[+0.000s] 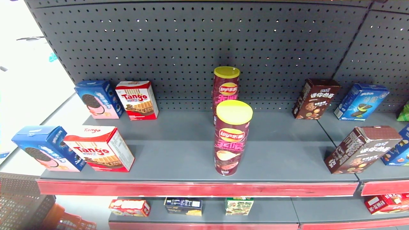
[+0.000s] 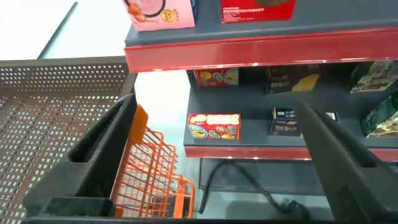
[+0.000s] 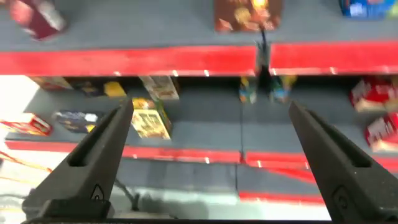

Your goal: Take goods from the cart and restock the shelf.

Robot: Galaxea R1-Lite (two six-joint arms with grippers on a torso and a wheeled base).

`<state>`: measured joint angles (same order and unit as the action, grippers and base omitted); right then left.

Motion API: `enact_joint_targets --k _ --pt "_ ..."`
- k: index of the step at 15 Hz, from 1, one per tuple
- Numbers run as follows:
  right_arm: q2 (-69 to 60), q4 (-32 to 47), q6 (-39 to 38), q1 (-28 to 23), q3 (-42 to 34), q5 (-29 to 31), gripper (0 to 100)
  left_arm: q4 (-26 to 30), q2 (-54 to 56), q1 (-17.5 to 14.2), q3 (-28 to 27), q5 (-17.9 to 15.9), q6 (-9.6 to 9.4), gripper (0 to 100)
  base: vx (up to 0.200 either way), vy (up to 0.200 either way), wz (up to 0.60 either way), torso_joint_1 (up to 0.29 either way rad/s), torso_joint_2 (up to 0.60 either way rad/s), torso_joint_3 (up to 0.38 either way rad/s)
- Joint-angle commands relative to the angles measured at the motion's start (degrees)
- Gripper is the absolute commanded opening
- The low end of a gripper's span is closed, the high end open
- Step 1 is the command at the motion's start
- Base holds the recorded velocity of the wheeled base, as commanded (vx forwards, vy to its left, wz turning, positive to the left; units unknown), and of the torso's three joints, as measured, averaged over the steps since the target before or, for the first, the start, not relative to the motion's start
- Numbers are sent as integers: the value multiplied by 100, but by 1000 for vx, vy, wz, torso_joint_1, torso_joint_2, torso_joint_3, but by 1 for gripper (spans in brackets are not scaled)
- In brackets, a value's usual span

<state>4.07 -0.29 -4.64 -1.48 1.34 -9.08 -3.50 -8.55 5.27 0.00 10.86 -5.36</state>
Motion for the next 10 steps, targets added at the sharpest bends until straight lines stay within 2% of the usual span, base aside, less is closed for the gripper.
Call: enact_joint_targets --k 1,2,3,4,5,6,7,8,9,10 --pt "-407 -15 -1 156 -2 -23 100 -2 -7 1 0 -5 0 100 0 0 0 0 0 0" --pt "-407 -50 -10 148 -20 100 100 -2 -7 1 0 -40 0 100 0 0 0 0 0 0" --pt "-407 -41 -1 148 -20 768 100 -2 2 1 0 -40 0 100 0 0 0 0 0 0" --pt "-407 -32 16 148 -11 1893 100 -2 37 1 0 -40 0 100 0 0 0 0 0 0" --pt "-407 -41 7 148 -20 2042 100 -2 81 -8 0 -40 0 100 0 0 0 0 0 0" --pt "-407 -50 43 148 -29 1585 100 -2 90 -8 0 -49 0 100 0 0 0 0 0 0" --pt "-407 -32 271 148 -29 706 100 -2 90 -8 0 -49 0 100 0 0 0 0 0 0" --pt "-407 3 403 148 -20 486 100 -2 90 1 0 -58 0 100 0 0 0 0 0 0" --pt "-328 12 271 121 -125 961 100 7 90 1 0 -102 0 100 0 0 0 0 0 0" --pt "-372 20 271 121 -125 961 100 7 90 -8 0 -163 0 100 0 0 0 0 0 0"
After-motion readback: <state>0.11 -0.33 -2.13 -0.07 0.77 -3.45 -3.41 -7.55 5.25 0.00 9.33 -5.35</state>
